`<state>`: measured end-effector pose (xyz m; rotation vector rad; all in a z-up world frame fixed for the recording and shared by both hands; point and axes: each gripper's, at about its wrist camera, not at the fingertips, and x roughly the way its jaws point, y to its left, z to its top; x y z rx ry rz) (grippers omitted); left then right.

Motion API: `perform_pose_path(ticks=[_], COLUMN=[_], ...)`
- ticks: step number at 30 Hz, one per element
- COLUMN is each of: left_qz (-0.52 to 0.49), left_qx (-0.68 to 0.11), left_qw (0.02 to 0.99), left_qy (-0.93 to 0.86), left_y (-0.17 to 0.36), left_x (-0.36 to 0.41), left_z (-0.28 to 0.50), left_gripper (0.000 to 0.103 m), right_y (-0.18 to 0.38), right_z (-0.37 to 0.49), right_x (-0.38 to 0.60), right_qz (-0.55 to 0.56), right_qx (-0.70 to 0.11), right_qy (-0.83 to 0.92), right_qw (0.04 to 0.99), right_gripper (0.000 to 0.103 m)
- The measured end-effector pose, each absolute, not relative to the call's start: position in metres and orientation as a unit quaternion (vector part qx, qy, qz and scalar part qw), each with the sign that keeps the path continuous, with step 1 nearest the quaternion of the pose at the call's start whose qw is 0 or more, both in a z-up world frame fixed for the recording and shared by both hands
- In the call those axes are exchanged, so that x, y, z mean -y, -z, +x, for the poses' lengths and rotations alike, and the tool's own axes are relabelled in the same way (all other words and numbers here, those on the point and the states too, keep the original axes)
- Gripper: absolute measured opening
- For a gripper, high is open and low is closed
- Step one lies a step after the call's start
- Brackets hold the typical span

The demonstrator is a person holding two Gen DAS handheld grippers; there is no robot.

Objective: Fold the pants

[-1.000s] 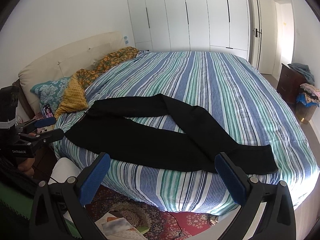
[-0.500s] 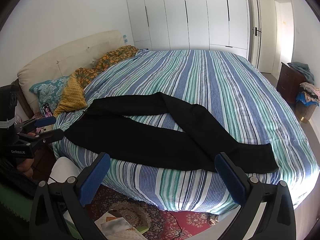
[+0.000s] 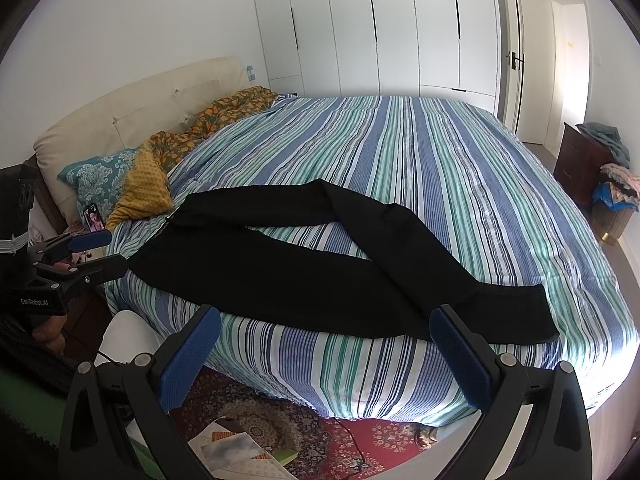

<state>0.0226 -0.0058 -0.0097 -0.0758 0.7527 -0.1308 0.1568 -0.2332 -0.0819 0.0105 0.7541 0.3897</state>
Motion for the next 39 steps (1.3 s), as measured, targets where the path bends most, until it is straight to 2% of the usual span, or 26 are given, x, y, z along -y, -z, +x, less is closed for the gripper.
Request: perform_pose_path(ticks=[39], left_qz=[-0.036], left_qx=[-0.371], left_qw=[0.926], left_qy=[0.065], left_y=[0.0129], left_x=[0.0106], left_z=[0.0228], left_gripper=[0.102], right_y=[0.0869], right_z=[0.1593], right_x=[0.2313], right_qz=[0.007], right_qx=[-0.37], right_qy=[-0.19], right_qw=[0.91], right_gripper=[0.103])
